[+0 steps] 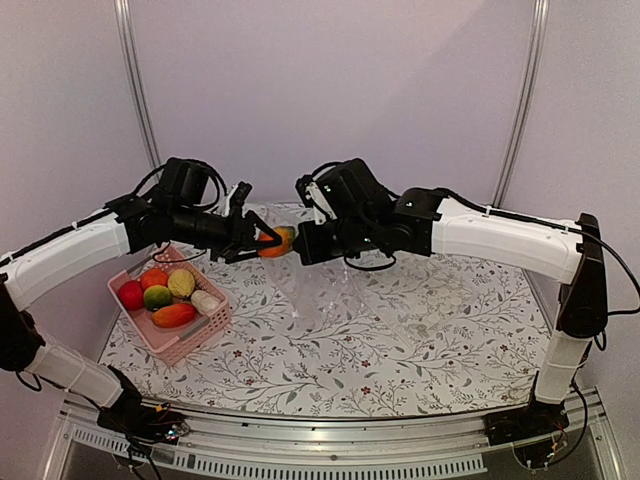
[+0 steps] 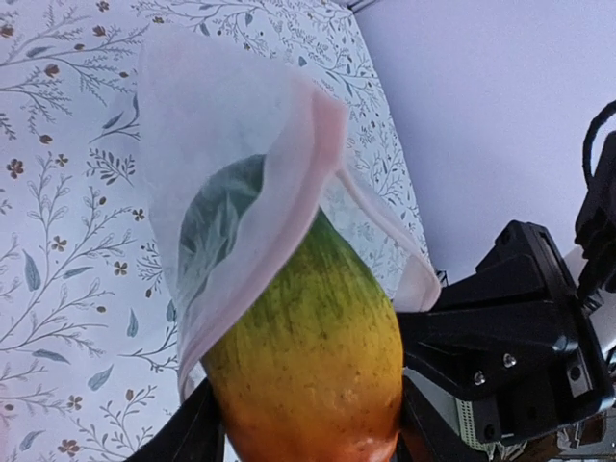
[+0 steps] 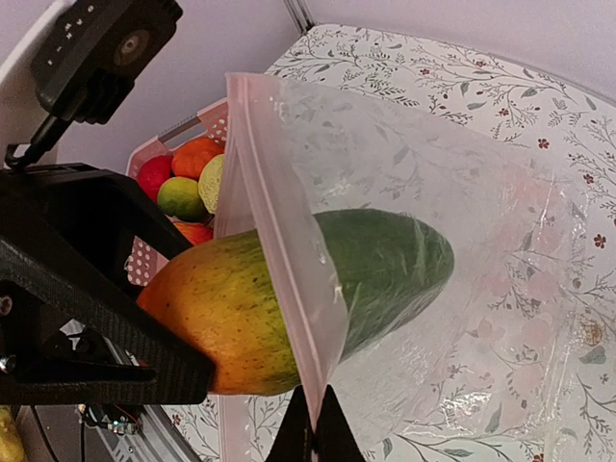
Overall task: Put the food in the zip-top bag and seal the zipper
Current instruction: Place the fake fruit in the zipper food storage bag.
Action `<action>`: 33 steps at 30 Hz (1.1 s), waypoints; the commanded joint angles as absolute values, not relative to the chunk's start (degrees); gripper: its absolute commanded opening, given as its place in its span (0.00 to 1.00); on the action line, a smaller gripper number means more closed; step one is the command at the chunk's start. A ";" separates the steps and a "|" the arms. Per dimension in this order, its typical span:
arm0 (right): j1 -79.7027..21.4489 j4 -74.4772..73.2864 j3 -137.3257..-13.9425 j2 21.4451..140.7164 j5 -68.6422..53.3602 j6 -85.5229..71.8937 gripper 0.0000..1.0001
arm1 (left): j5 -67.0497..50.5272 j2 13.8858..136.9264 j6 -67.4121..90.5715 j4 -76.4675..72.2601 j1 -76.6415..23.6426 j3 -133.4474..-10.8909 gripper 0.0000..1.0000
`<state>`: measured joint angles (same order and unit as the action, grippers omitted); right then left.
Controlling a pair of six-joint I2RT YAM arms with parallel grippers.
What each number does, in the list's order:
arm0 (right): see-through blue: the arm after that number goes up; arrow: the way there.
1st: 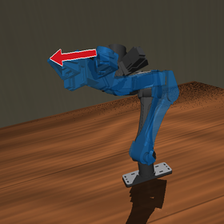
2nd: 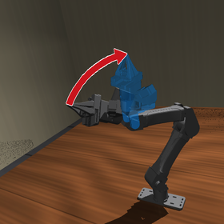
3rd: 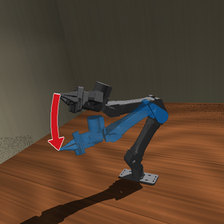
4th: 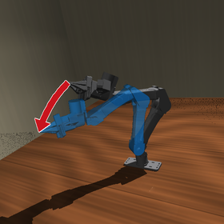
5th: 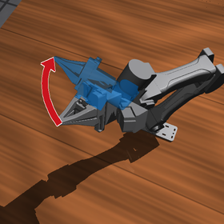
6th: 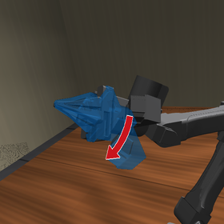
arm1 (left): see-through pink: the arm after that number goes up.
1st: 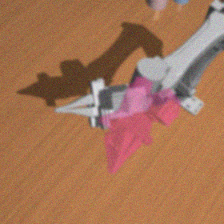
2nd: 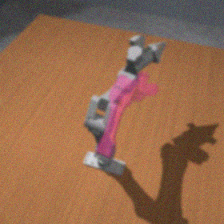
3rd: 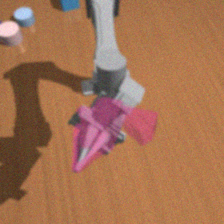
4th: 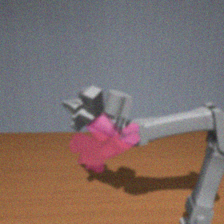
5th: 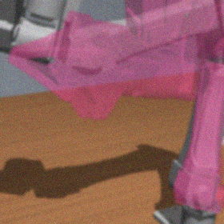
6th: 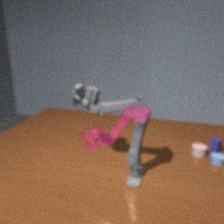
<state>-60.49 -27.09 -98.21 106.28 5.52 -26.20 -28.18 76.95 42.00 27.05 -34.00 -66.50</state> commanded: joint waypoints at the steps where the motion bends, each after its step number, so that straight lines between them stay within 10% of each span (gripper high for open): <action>1: -60.91 -25.72 -99.62 107.48 3.81 -27.33 0.00 | -23.60 78.85 42.48 26.33 -35.39 -66.90 0.41; 19: -60.96 -26.78 -99.67 108.36 6.50 -28.80 0.00 | -21.68 78.60 38.75 29.67 -36.56 -69.67 0.77; 33: -60.58 -27.64 -99.58 107.50 8.53 -28.50 0.00 | -15.09 66.50 36.15 36.89 -36.46 -68.35 0.85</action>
<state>-60.49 -26.98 -98.21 107.22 7.16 -28.47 -19.51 69.17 36.40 33.52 -35.86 -70.19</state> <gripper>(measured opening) 0.005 0.851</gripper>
